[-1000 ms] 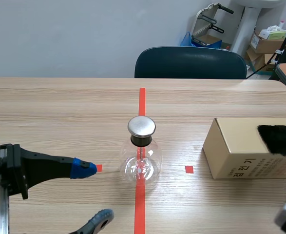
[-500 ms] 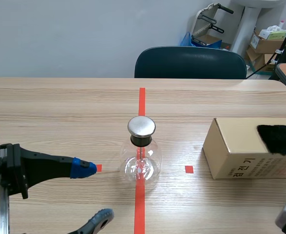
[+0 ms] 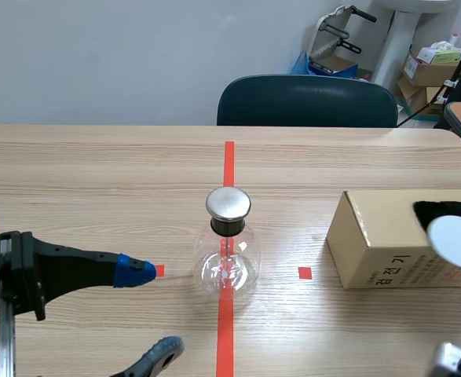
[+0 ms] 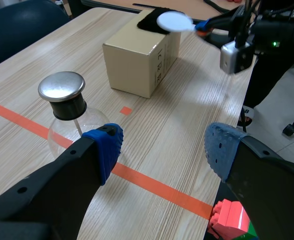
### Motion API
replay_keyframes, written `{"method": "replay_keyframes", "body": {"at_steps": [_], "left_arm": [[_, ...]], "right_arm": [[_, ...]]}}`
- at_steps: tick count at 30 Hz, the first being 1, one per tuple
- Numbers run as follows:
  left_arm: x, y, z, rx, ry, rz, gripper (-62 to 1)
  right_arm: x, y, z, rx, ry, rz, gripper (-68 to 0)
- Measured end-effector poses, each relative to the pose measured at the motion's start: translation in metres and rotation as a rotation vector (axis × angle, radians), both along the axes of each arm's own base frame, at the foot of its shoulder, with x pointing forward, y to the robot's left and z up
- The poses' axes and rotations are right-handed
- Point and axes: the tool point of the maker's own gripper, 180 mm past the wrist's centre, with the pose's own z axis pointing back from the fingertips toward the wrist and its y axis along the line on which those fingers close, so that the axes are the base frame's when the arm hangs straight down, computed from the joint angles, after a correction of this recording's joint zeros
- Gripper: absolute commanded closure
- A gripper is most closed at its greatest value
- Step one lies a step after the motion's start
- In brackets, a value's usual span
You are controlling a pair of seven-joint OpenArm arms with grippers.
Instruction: Do the electroscope experiment
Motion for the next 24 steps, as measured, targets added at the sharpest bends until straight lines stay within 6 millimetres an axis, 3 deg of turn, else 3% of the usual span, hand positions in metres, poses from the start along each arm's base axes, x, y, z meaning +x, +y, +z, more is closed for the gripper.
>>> {"method": "replay_keyframes", "body": {"at_steps": [2,6,8,13,14,16,18,20,22,24], "left_arm": [[0.000,0.000,0.000,0.000,0.000,0.000,-37.7],[0.000,0.000,0.000,0.000,0.000,0.000,-37.7],[0.000,0.000,0.000,0.000,0.000,0.000,-37.7],[0.000,0.000,0.000,0.000,0.000,0.000,-37.7],[0.000,0.000,0.000,0.000,0.000,0.000,-37.7],[0.000,0.000,0.000,0.000,0.000,0.000,-37.7],[0.000,0.000,0.000,0.000,0.000,0.000,-37.7],[0.000,0.000,0.000,0.000,0.000,0.000,-37.7],[0.000,0.000,0.000,0.000,0.000,0.000,-37.7],[0.000,0.000,0.000,0.000,0.000,0.000,-37.7]], "right_arm": [[-0.001,0.004,-0.001,0.006,0.002,0.009,-0.8],[0.002,-0.048,0.005,-0.017,-0.031,-0.283,-0.8],[0.000,-0.058,0.005,-0.026,-0.033,-0.327,-0.8],[-0.001,-0.002,0.000,0.002,0.000,-0.013,-0.8],[-0.001,0.001,-0.001,0.005,0.002,-0.005,-0.8],[0.000,-0.012,0.000,0.004,-0.007,-0.093,-0.8],[0.000,-0.041,0.002,-0.002,-0.025,-0.263,-0.8],[-0.002,-0.053,0.003,-0.012,-0.027,-0.323,-0.8],[-0.002,-0.043,0.001,-0.011,-0.017,-0.268,-0.8],[-0.003,-0.017,-0.001,0.002,-0.003,-0.120,-0.8]]}}
